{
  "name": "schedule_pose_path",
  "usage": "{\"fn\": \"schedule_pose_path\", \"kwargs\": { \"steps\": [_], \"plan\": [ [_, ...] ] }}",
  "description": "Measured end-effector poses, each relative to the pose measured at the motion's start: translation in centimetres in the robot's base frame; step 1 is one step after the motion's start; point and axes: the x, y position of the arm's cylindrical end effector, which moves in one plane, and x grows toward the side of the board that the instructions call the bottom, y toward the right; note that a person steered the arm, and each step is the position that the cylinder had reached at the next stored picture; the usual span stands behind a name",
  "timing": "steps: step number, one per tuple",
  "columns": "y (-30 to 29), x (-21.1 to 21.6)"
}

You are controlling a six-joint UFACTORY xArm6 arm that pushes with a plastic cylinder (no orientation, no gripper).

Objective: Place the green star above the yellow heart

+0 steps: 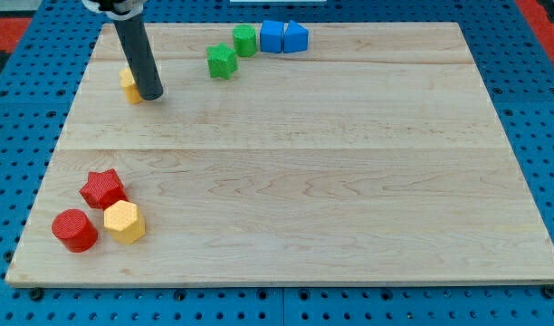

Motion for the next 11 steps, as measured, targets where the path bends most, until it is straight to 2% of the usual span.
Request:
{"fn": "schedule_pose_path", "kwargs": {
  "steps": [1,2,3,4,5,6,7,8,9,10,11],
  "plan": [
    [-2.2,3.5],
    [-4.6,-0.2],
    [-1.4,-2.6],
    [1.1,-3.4],
    [4.1,-1.6],
    [12.3,-3.7],
    [10.5,-6.7],
    [6.2,-10.9],
    [5.8,-10.2],
    [15.2,-7.4],
    [27.1,-11.6]
  ]
}}
